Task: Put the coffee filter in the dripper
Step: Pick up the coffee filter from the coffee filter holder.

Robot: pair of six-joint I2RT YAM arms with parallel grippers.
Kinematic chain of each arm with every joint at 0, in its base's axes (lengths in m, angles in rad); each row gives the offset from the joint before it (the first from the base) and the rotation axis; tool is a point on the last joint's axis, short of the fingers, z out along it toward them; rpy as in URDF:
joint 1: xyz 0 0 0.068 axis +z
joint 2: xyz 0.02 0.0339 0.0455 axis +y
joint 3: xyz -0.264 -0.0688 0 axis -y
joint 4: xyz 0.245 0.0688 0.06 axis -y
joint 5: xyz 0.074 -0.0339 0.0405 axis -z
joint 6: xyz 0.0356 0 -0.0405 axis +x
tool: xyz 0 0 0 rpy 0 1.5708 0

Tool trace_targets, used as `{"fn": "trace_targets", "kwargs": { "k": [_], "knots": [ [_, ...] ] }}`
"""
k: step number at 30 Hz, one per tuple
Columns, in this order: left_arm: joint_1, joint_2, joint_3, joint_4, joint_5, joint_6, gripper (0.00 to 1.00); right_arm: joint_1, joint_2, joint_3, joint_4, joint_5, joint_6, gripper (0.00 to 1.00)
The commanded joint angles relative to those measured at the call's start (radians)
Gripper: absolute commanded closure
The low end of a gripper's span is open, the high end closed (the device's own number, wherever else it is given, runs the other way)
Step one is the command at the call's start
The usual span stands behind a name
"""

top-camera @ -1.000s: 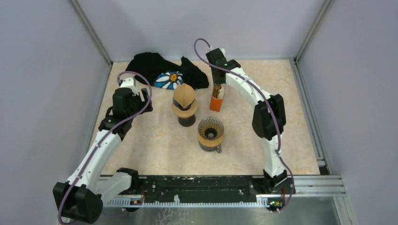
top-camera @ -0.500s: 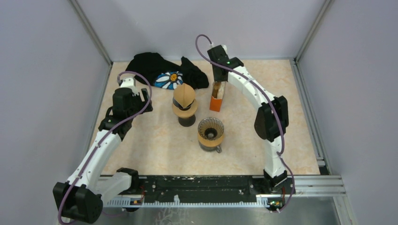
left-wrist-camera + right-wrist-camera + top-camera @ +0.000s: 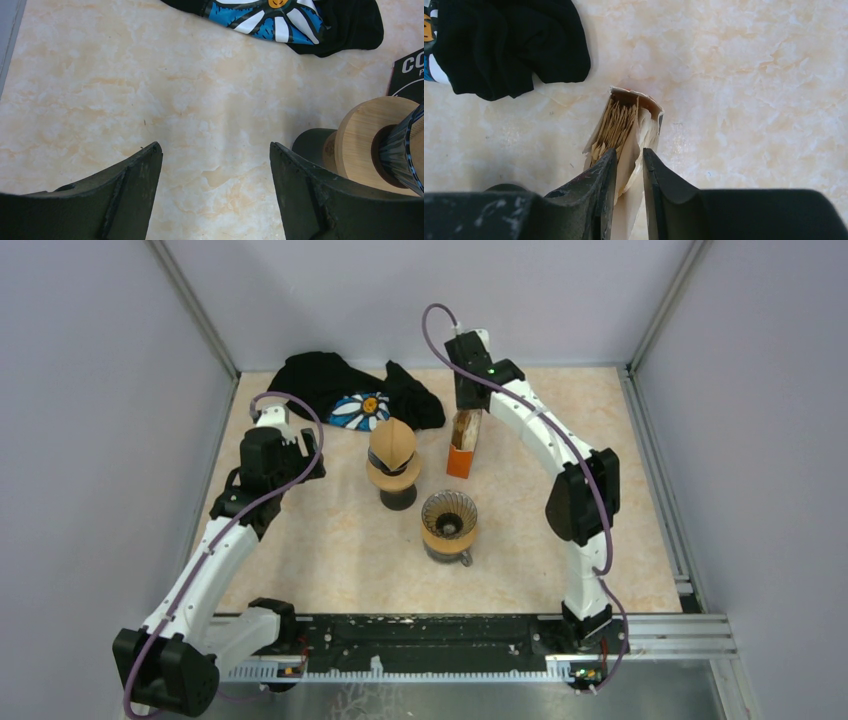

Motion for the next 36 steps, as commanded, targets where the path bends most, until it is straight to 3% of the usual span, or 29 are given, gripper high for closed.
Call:
{"fn": "trace_targets", "kwargs": {
  "k": [1, 11, 20, 36],
  "knots": [
    [0.007, -0.004, -0.008, 0.023, 0.010, 0.018, 0.16, 0.013, -0.075, -0.011, 0.032, 0.006, 0.052, 0.72],
    [0.007, -0.006, -0.009, 0.023, 0.012, 0.018, 0.16, 0.013, -0.041, -0.037, 0.056, 0.007, 0.119, 0.71],
    [0.008, -0.018, -0.013, 0.035, 0.026, 0.031, 0.16, 0.013, -0.073, -0.041, 0.054, 0.018, 0.117, 1.00],
    [0.006, -0.124, 0.004, 0.054, 0.175, 0.030, 0.16, 0.013, -0.290, -0.064, 0.003, -0.104, 0.055, 1.00]
  ]
}}
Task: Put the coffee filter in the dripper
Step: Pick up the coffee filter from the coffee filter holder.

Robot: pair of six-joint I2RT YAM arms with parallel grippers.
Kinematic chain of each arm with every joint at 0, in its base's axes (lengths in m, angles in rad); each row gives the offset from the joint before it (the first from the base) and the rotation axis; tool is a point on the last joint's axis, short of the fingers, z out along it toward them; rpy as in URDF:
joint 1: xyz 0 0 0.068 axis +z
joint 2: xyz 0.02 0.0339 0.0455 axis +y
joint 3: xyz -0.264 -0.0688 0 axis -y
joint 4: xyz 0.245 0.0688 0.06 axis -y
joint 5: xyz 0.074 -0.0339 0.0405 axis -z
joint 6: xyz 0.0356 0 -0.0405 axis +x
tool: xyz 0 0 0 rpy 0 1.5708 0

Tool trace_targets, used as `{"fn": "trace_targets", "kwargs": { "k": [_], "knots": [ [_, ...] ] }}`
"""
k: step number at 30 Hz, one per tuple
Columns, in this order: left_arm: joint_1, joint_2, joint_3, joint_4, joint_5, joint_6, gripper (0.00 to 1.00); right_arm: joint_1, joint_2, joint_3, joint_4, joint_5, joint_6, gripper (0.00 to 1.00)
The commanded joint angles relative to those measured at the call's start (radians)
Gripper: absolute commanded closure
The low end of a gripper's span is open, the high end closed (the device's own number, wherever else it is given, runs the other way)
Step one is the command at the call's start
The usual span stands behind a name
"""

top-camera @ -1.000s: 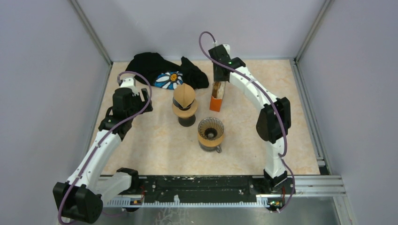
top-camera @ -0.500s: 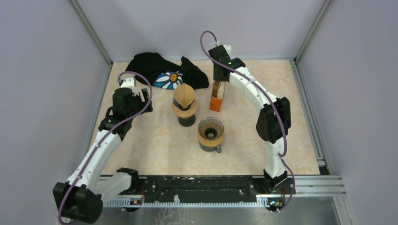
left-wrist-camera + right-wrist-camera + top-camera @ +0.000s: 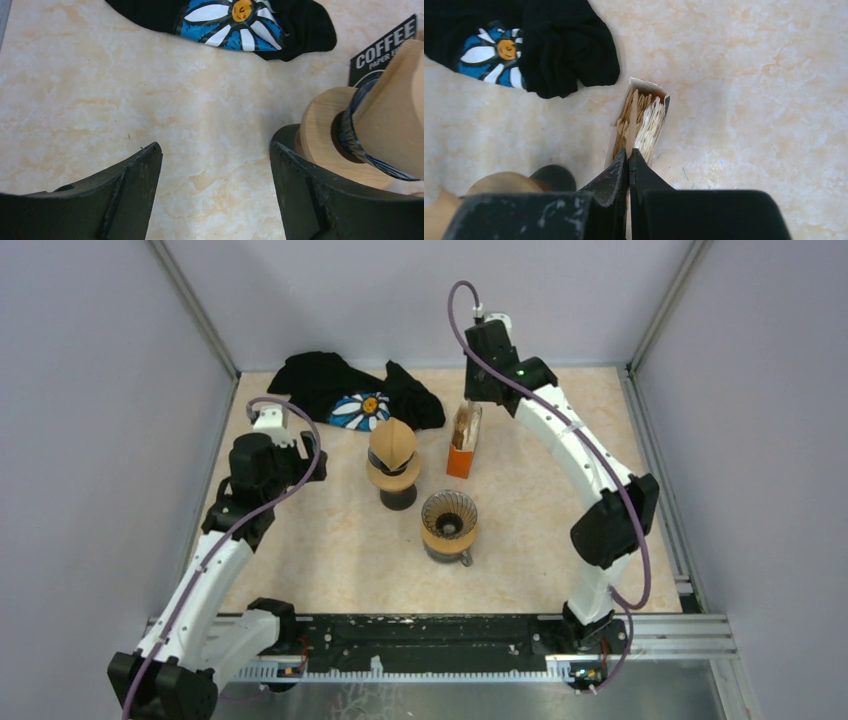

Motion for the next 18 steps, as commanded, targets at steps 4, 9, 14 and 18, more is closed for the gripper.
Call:
{"fn": "trace_targets", "kwargs": {
  "k": [4, 9, 14, 18],
  "knots": [
    [0.004, -0.099, 0.068, 0.003, 0.188, -0.030, 0.16, 0.015, -0.186, -0.019, -0.027, -0.091, -0.057, 1.00],
    [0.002, -0.127, 0.097, 0.009, 0.348, -0.074, 0.16, 0.029, -0.309, -0.083, -0.030, -0.155, -0.085, 1.00],
    [-0.008, -0.128, 0.123, 0.030, 0.495, -0.147, 0.17, 0.049, -0.414, -0.151, -0.035, -0.241, -0.106, 1.00],
    [-0.034, -0.127, 0.124, 0.070, 0.575, -0.201, 0.18, 0.058, -0.489, -0.208, -0.031, -0.324, -0.119, 1.00]
  ]
}}
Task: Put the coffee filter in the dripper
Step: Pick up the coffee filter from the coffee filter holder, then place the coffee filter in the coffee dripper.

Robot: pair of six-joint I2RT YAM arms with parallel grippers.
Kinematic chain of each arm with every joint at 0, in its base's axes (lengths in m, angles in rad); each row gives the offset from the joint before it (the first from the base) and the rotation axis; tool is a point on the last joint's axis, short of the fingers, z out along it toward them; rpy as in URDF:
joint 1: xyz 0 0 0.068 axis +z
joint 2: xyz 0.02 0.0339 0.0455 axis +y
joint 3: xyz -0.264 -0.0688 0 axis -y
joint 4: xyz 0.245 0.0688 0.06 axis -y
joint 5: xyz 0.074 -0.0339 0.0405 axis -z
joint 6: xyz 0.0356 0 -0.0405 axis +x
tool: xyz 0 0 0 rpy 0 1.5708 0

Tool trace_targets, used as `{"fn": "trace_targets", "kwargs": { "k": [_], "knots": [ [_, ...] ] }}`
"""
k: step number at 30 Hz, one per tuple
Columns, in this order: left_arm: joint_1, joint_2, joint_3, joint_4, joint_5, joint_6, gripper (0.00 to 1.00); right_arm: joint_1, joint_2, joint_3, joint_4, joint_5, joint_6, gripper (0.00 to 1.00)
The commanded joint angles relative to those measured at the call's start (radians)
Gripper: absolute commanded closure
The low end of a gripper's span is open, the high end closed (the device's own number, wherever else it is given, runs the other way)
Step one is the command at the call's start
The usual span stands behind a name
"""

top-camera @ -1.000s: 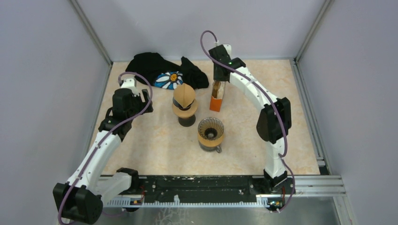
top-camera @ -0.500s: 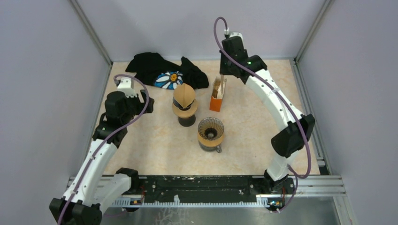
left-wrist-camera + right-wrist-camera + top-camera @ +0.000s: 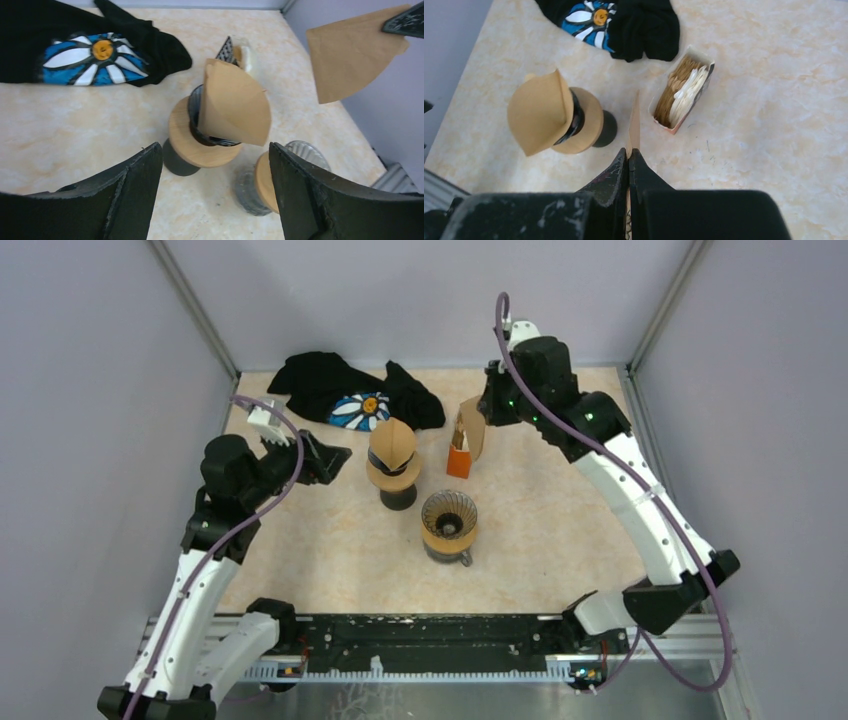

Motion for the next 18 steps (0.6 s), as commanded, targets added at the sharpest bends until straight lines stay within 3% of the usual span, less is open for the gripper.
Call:
{"fn": "trace_targets", "kwargs": {
  "k": [1, 5, 12, 18],
  "knots": [
    [-0.031, -0.007, 0.030, 0.070, 0.151, -0.086, 0.18, 0.019, -0.096, -0.047, 0.007, -0.111, -0.035, 1.00],
    [-0.104, 0.001, 0.024, 0.115, 0.152, -0.101, 0.18, 0.030, -0.150, -0.093, 0.006, -0.189, -0.055, 1.00],
    [-0.346, 0.060, 0.008, 0.165, -0.008, -0.050, 0.18, 0.083, -0.204, -0.180, 0.021, -0.275, -0.084, 1.00],
    [-0.419, 0.126, 0.043, 0.171, -0.016, 0.017, 0.20, 0.130, -0.232, -0.242, 0.040, -0.336, -0.119, 1.00]
  ]
}}
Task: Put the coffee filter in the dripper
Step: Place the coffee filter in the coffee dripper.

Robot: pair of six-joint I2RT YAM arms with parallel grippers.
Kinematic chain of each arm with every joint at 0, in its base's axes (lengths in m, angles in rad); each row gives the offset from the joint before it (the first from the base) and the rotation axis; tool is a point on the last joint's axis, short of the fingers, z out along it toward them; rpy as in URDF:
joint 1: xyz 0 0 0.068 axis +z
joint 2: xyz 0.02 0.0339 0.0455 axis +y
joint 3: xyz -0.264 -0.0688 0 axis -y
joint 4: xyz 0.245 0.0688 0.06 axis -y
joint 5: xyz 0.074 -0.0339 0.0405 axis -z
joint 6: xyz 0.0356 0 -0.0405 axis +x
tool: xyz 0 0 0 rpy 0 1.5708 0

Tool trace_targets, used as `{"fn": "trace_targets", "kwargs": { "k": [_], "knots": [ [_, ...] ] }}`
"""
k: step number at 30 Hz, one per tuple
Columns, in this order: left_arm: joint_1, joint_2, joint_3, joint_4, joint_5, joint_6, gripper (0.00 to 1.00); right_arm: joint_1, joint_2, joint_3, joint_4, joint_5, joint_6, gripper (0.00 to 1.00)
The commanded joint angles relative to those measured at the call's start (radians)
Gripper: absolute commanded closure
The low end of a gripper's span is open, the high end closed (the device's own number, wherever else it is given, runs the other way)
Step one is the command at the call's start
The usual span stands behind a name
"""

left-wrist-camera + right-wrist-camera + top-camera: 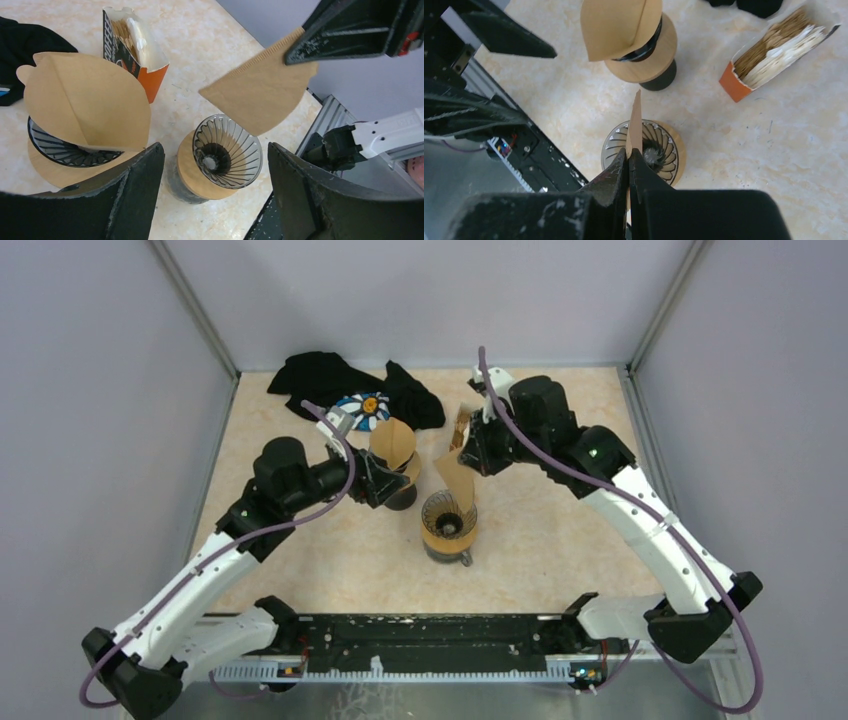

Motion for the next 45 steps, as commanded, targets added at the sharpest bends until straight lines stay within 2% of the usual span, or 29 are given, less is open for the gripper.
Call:
{"fn": "trace_targets", "kwargs": {
  "k": [1, 6, 19, 26, 30, 38, 45],
  "knots": [
    [-0.035, 0.041, 0.049, 0.044, -0.014, 0.078, 0.20, 0.038, -0.053, -0.028, 0.058, -0.066, -0.041, 1.00],
    [-0.058, 0.105, 0.094, 0.048, 0.045, 0.165, 0.22, 0.064, -0.061, -0.056, 0.074, -0.090, -0.064, 1.00],
    [-0.060, 0.250, 0.213, 0.009, 0.339, 0.361, 0.33, 0.099, -0.085, -0.072, 0.103, -0.158, -0.143, 1.00],
    [-0.060, 0.320, 0.269, -0.043, 0.478, 0.413, 0.38, 0.103, -0.098, -0.079, 0.115, -0.194, -0.178, 1.00],
    [-0.060, 0.341, 0.295, -0.069, 0.552, 0.427, 0.44, 0.105, -0.097, -0.090, 0.120, -0.199, -0.193, 1.00],
    [-0.059, 0.357, 0.321, -0.099, 0.646, 0.451, 0.63, 0.105, -0.085, -0.098, 0.138, -0.210, -0.214, 1.00],
    [-0.059, 0.372, 0.334, -0.137, 0.657, 0.483, 0.67, 0.106, -0.081, -0.095, 0.154, -0.244, -0.230, 1.00]
  ]
}}
